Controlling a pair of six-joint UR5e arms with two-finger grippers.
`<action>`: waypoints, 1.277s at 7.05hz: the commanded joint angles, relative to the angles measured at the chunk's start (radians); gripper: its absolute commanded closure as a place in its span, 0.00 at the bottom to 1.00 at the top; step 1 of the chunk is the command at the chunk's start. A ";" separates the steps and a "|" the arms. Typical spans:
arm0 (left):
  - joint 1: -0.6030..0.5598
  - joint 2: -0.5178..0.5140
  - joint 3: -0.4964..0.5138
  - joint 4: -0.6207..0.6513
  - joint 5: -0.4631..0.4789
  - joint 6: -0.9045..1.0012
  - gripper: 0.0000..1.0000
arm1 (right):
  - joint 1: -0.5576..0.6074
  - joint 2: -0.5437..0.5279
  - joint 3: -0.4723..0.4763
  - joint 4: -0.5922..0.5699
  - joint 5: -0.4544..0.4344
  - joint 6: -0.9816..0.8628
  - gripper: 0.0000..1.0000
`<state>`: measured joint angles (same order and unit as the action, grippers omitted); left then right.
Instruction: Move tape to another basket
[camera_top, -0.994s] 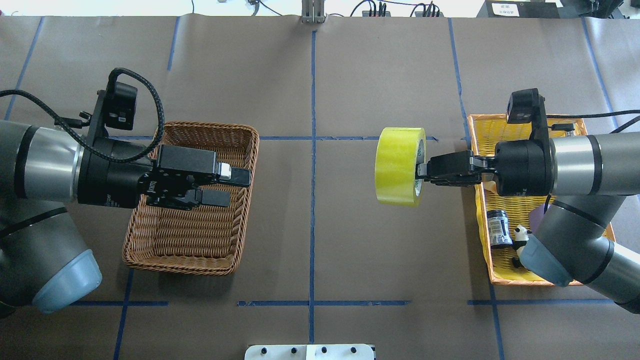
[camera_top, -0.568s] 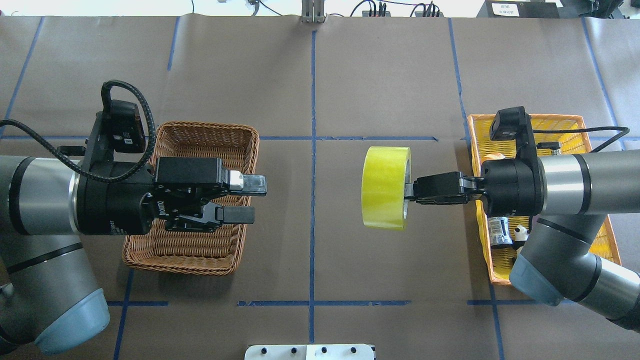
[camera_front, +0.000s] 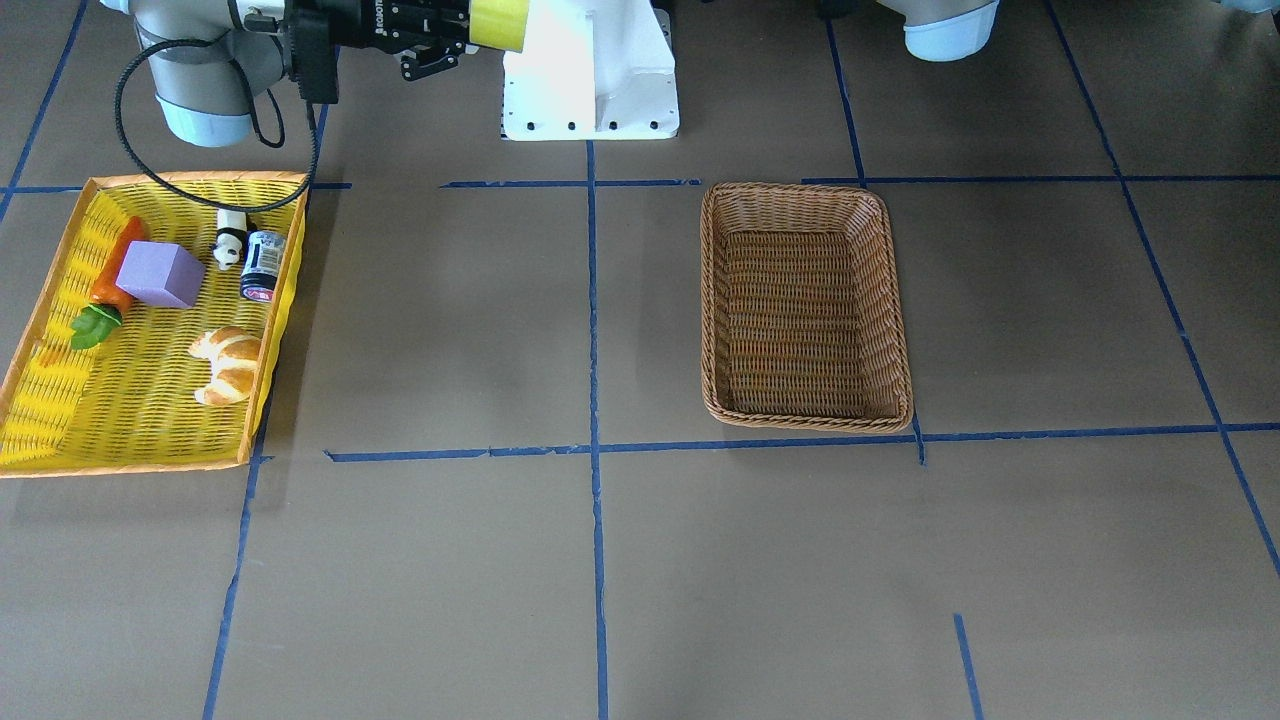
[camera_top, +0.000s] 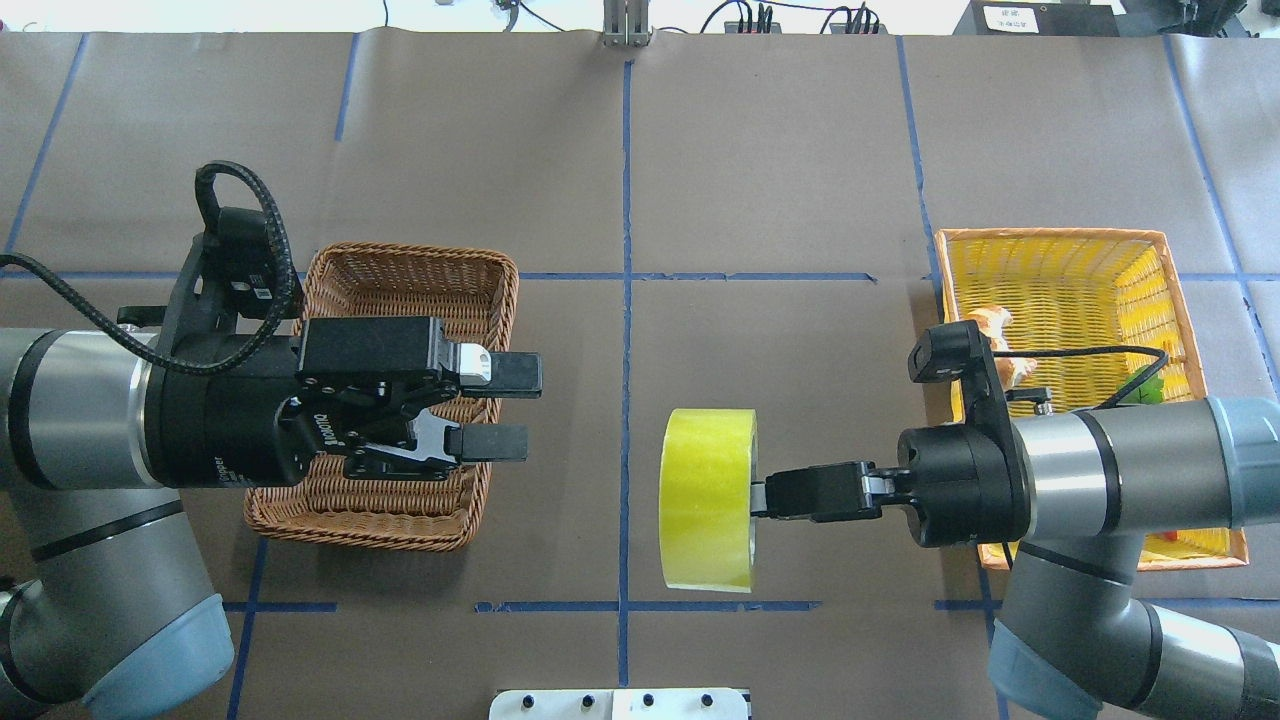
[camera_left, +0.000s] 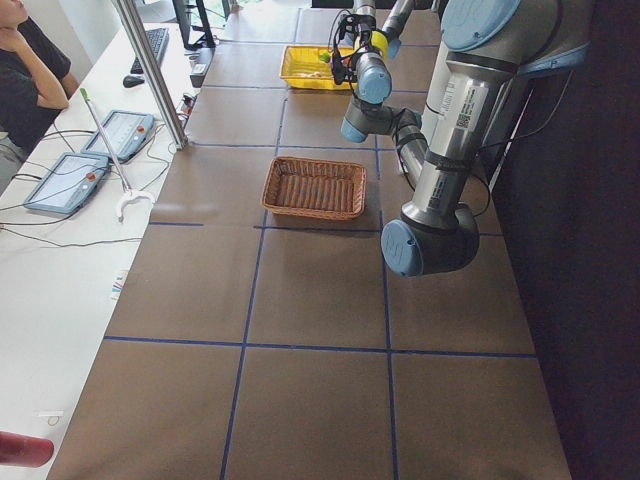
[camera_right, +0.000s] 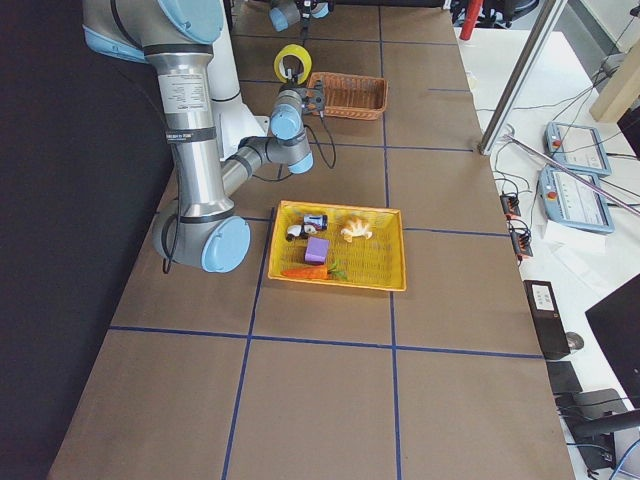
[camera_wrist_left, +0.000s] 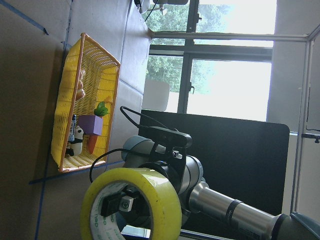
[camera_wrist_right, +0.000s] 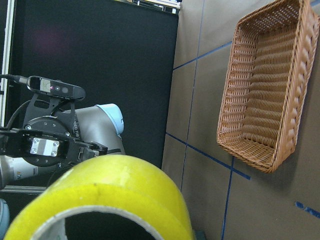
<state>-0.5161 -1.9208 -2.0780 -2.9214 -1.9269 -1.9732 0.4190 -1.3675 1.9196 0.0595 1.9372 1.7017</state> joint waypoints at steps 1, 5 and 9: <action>0.008 -0.006 -0.002 -0.002 0.000 -0.050 0.00 | -0.109 0.034 0.010 0.011 -0.158 -0.001 1.00; 0.021 -0.018 0.003 -0.096 0.008 -0.188 0.00 | -0.180 0.036 0.001 0.115 -0.238 -0.005 1.00; 0.116 -0.033 0.009 -0.096 0.068 -0.179 0.00 | -0.190 0.039 -0.002 0.115 -0.239 -0.005 1.00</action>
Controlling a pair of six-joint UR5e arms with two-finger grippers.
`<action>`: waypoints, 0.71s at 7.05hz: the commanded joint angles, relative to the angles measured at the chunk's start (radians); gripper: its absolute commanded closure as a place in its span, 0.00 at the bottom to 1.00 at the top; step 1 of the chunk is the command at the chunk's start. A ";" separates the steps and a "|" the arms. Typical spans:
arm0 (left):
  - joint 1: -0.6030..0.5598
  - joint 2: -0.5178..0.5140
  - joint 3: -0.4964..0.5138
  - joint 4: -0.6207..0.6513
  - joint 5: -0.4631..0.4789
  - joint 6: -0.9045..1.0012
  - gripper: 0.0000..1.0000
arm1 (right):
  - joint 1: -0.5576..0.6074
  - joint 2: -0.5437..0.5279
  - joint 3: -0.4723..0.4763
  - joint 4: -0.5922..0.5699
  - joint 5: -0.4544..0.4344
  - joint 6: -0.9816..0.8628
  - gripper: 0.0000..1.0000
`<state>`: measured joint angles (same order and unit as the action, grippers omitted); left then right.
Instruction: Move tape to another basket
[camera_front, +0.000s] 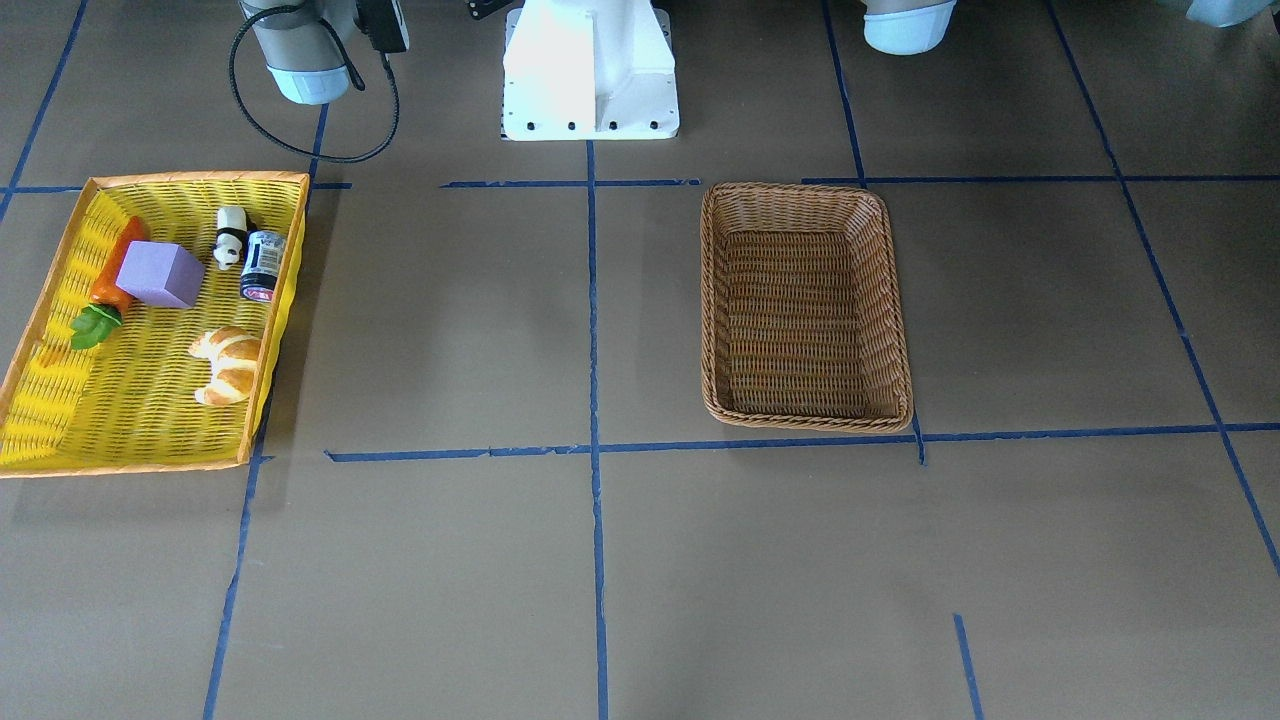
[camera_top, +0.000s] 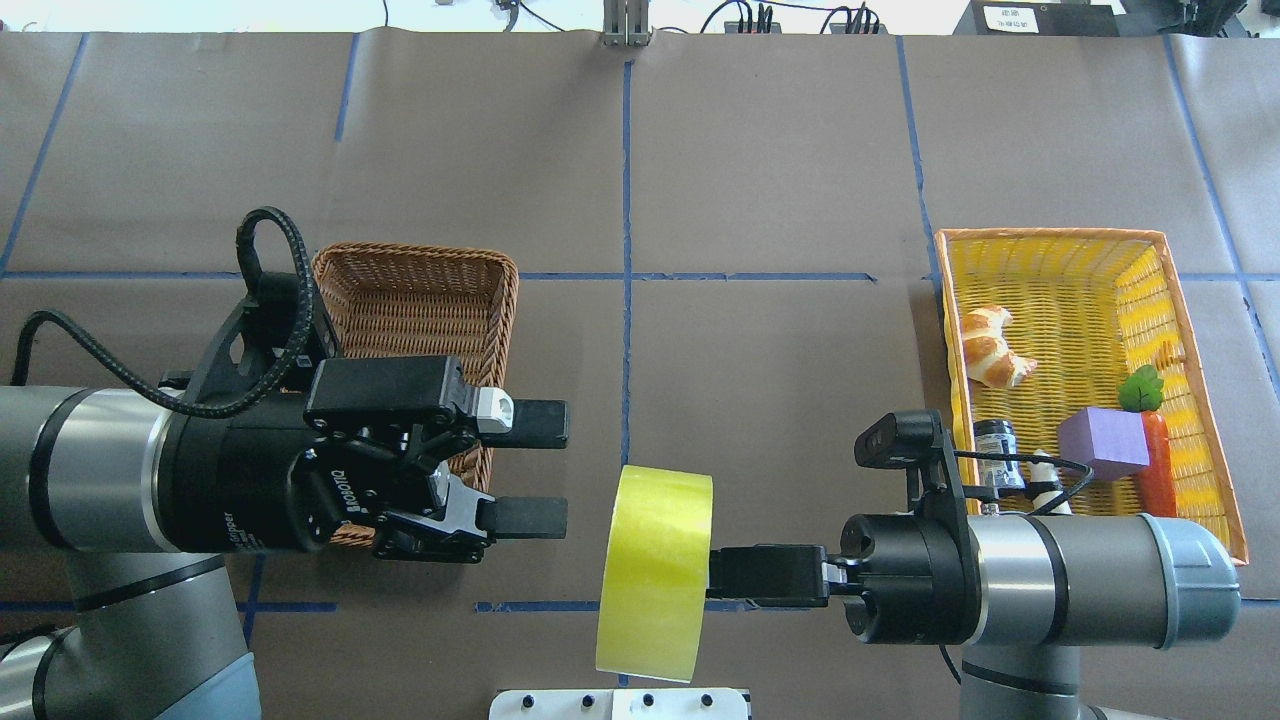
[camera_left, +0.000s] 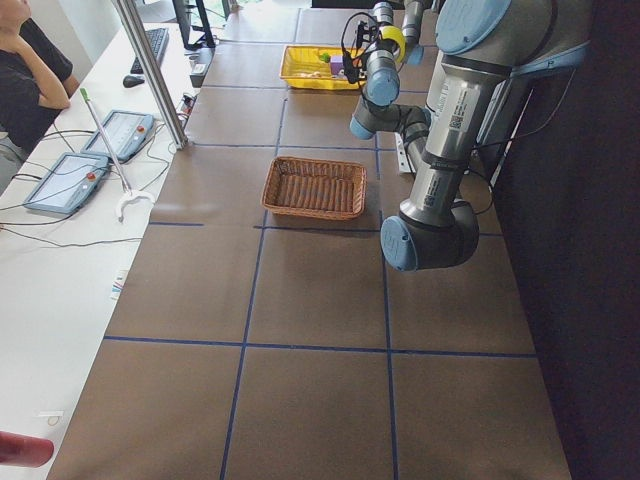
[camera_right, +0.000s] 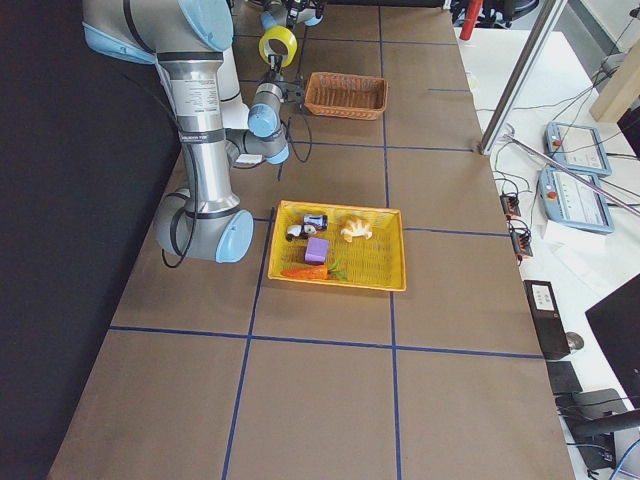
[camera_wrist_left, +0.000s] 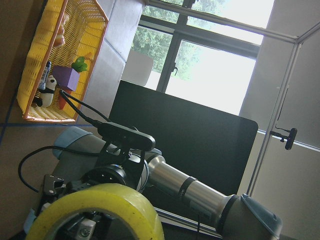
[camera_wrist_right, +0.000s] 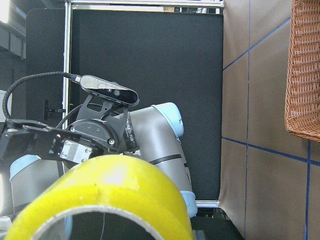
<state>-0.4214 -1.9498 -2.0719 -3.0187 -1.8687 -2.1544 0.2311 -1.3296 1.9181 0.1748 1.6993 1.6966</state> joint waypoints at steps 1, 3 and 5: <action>0.047 -0.018 0.003 0.006 0.043 0.004 0.00 | -0.002 0.001 -0.001 0.000 -0.001 0.000 1.00; 0.079 -0.023 0.003 0.004 0.066 0.005 0.00 | -0.006 0.001 -0.002 0.000 -0.003 0.000 1.00; 0.108 -0.040 0.003 0.006 0.095 0.007 0.00 | -0.016 0.006 -0.002 0.000 -0.026 0.000 1.00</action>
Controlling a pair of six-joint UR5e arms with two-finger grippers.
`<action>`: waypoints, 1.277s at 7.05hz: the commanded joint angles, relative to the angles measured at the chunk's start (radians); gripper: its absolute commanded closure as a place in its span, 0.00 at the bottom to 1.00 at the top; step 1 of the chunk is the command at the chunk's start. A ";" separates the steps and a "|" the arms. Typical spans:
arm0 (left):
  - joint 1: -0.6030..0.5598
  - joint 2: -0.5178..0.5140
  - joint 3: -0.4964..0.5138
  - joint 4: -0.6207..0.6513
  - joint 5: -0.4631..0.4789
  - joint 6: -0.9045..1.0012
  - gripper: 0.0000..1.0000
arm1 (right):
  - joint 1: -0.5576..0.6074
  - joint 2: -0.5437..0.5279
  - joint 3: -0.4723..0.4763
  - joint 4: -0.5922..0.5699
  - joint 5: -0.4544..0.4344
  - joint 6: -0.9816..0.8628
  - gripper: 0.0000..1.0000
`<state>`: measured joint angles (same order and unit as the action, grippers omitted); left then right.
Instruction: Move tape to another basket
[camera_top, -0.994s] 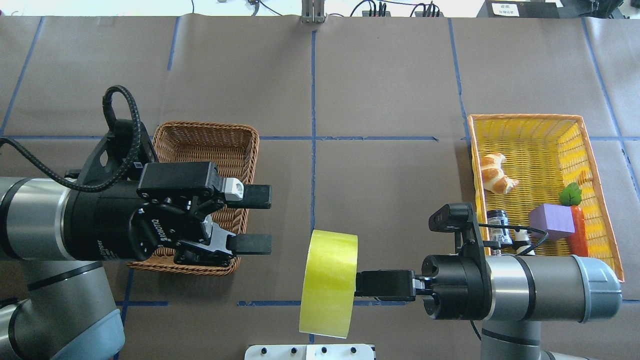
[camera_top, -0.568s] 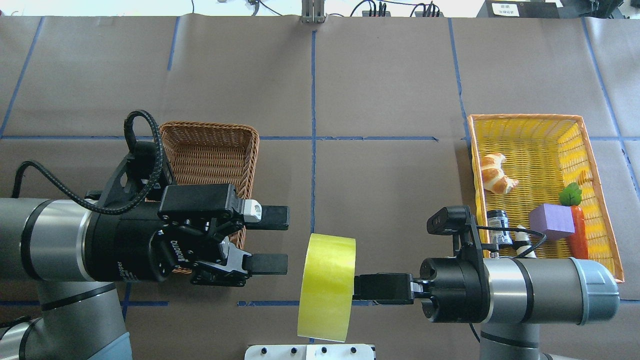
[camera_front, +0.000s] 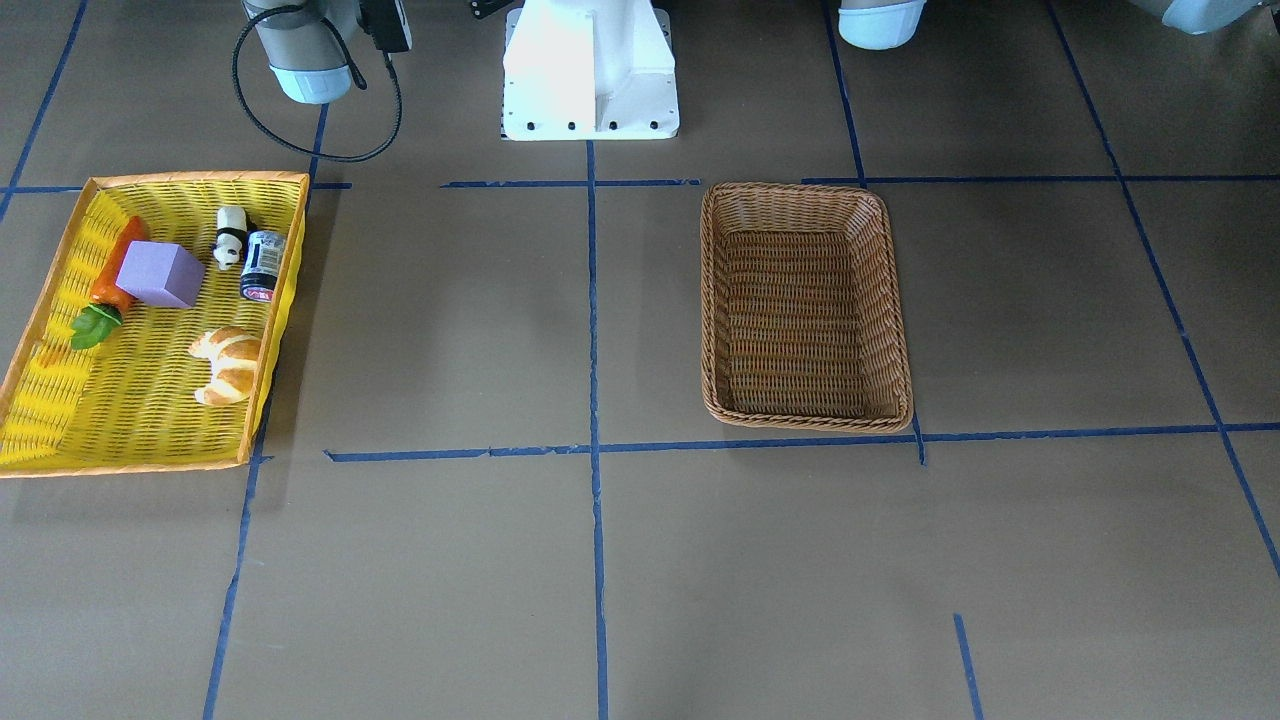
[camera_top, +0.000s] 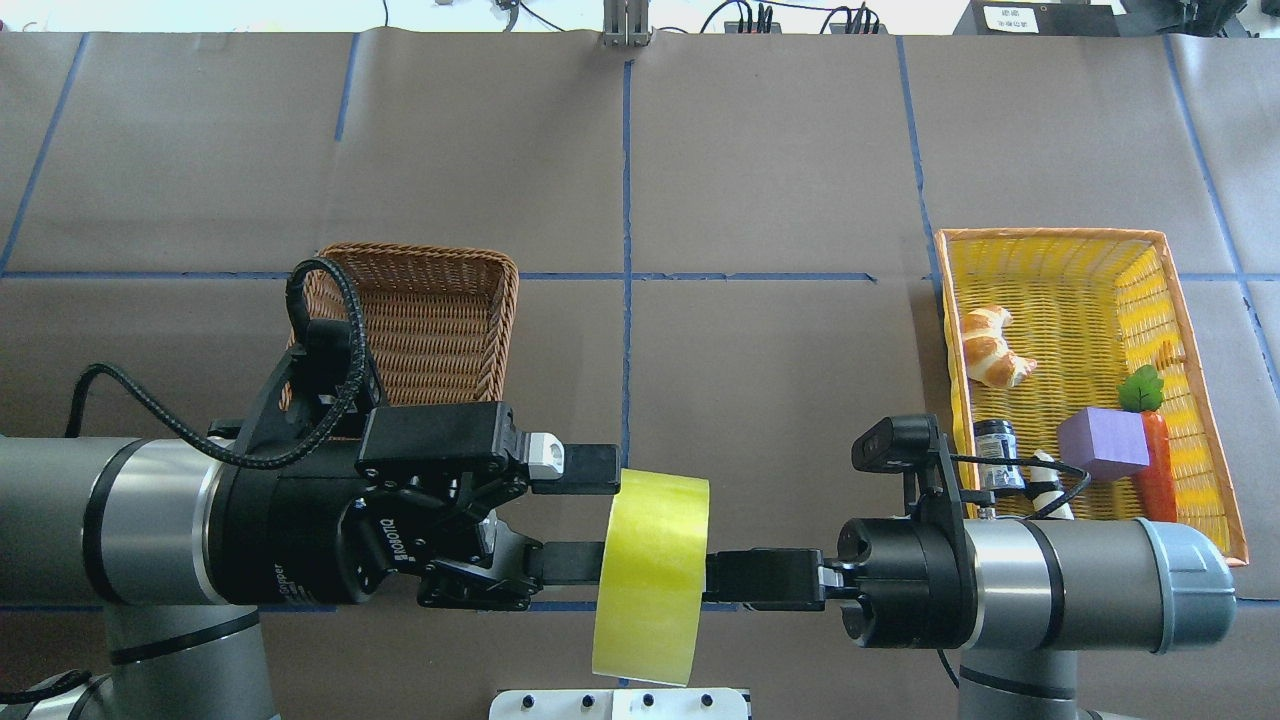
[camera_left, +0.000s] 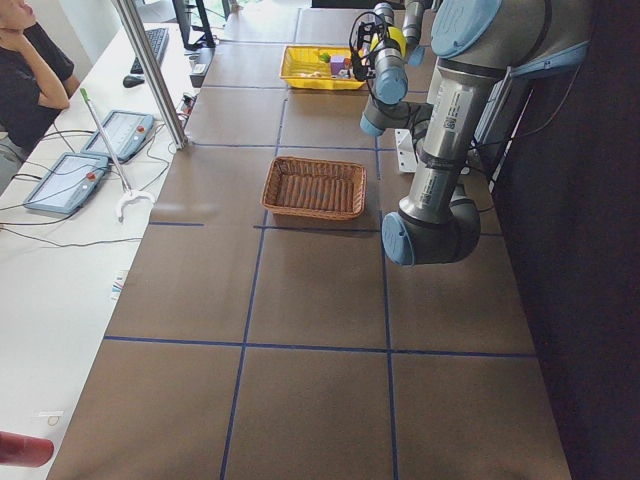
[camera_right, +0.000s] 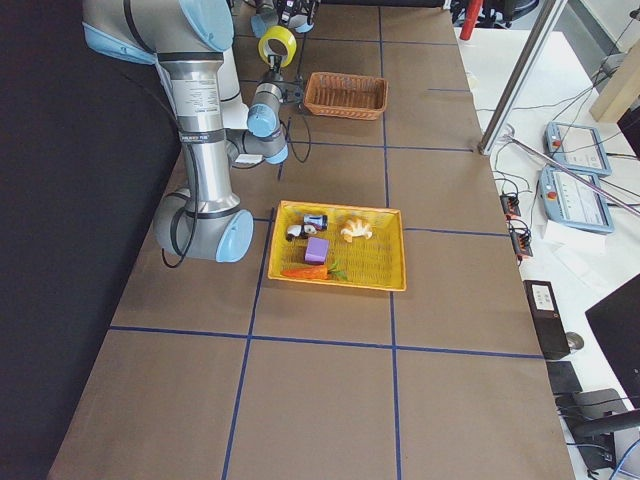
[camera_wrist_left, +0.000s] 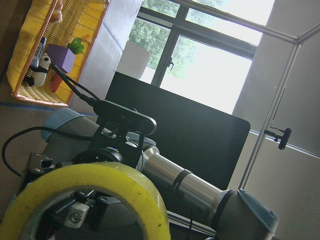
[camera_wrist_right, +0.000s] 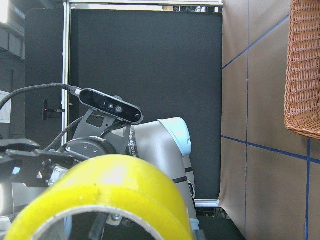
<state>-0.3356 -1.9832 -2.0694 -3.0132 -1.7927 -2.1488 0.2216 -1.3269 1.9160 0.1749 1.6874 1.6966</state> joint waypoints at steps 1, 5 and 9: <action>0.061 -0.011 0.000 0.001 0.056 0.012 0.00 | -0.008 0.002 0.000 0.000 -0.017 -0.002 1.00; 0.115 -0.016 0.005 0.005 0.105 0.069 0.00 | -0.013 0.002 0.000 0.000 -0.017 -0.002 1.00; 0.116 -0.016 0.005 0.005 0.113 0.069 0.62 | -0.019 0.002 0.000 0.000 -0.017 -0.002 1.00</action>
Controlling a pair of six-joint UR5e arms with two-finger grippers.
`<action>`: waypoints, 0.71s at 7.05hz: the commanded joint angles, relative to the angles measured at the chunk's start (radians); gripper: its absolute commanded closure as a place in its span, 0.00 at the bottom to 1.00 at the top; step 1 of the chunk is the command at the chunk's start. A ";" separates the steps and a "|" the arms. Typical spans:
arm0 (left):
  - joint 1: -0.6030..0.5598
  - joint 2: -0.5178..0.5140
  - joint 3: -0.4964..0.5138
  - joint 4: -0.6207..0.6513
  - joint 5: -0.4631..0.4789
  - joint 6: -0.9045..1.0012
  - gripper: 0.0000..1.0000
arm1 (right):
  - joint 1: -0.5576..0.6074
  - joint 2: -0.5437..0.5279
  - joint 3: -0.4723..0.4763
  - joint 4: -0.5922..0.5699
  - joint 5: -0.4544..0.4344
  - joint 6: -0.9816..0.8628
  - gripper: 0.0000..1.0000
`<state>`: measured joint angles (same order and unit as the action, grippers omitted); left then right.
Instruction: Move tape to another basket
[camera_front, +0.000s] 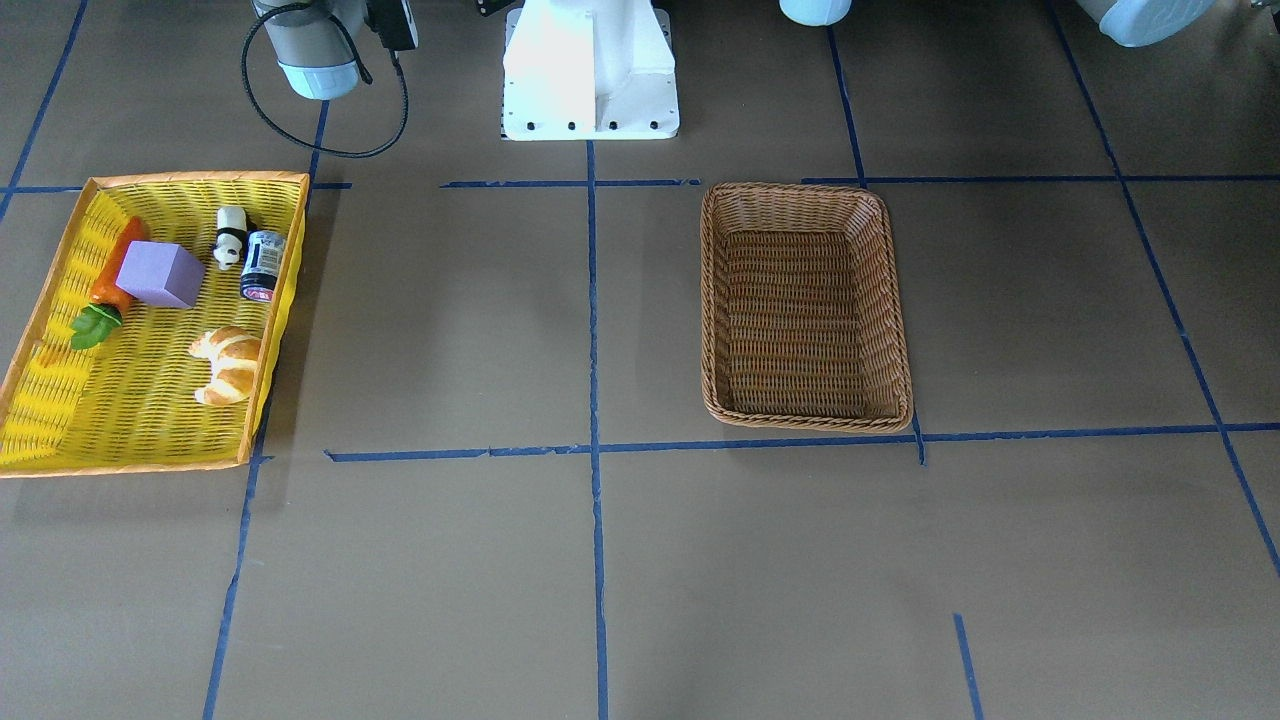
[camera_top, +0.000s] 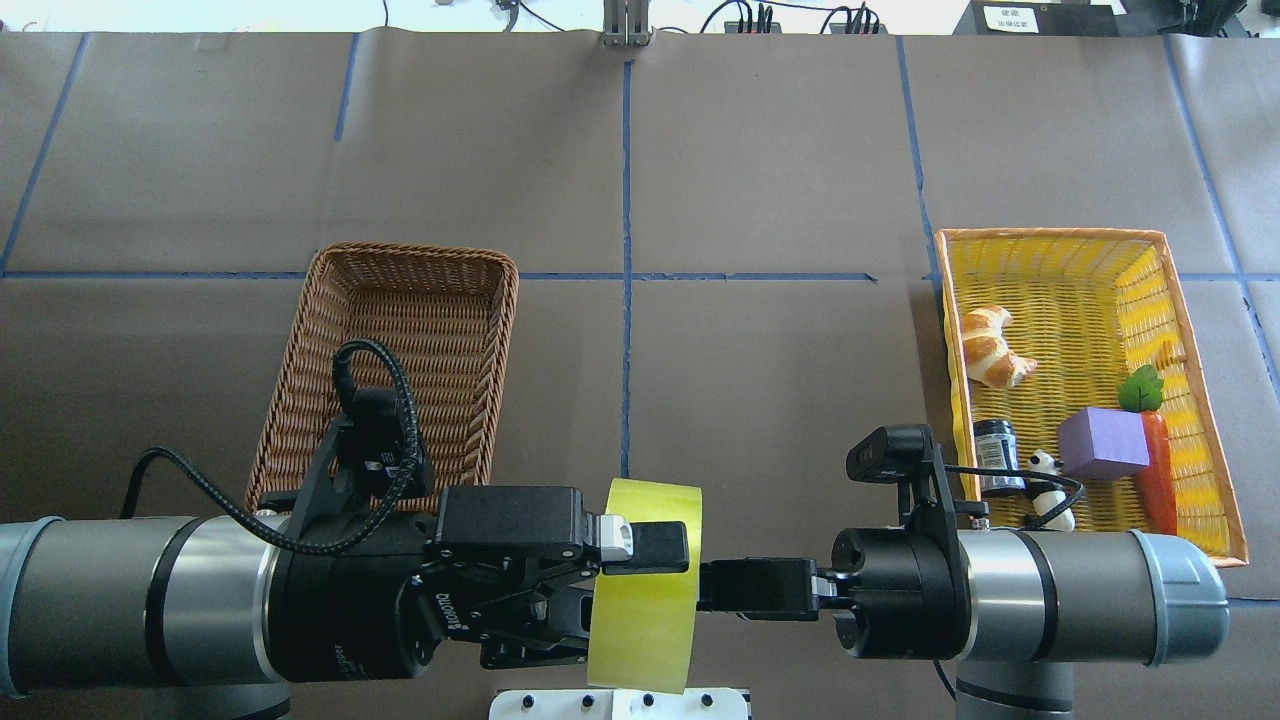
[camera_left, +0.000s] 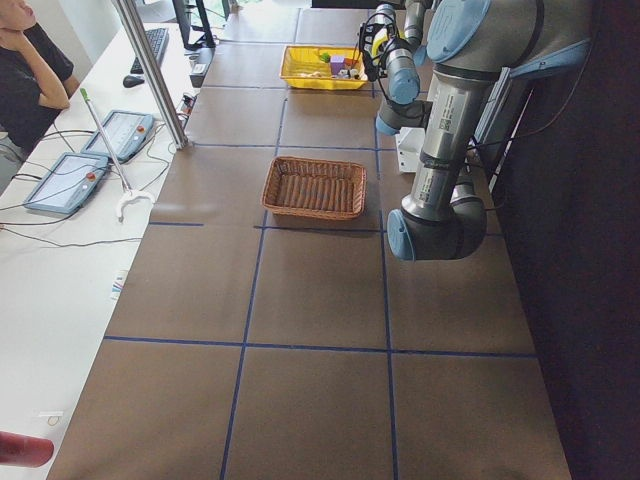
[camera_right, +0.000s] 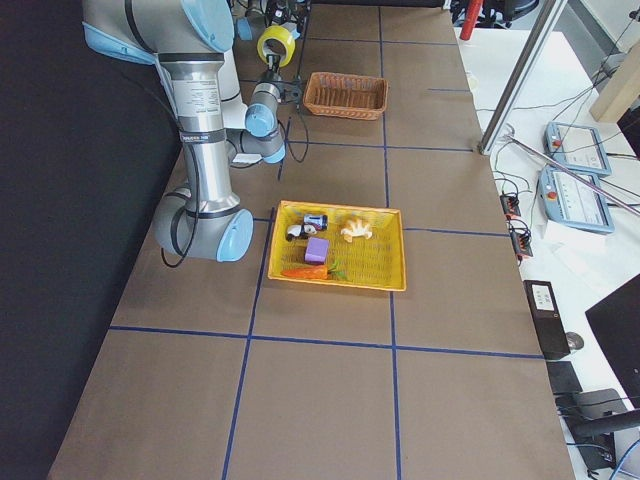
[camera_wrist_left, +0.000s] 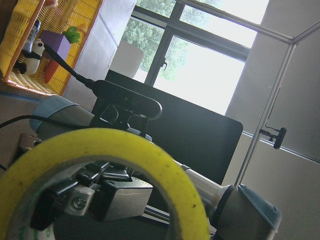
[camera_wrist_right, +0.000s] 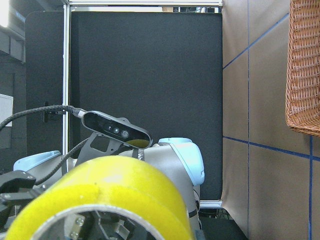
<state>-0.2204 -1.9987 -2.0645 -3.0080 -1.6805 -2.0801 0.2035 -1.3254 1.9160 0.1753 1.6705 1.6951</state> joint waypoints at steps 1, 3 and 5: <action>0.001 0.000 0.000 0.000 0.002 0.000 0.67 | -0.003 0.000 0.000 0.000 0.000 -0.002 1.00; 0.000 0.000 0.004 0.000 0.001 0.018 0.70 | -0.009 0.000 0.000 0.000 0.000 -0.002 0.99; 0.000 0.000 0.004 0.001 0.002 0.020 0.95 | -0.015 0.011 0.000 -0.002 -0.008 -0.002 0.01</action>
<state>-0.2209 -1.9995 -2.0610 -3.0074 -1.6782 -2.0622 0.1913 -1.3219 1.9153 0.1731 1.6702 1.6935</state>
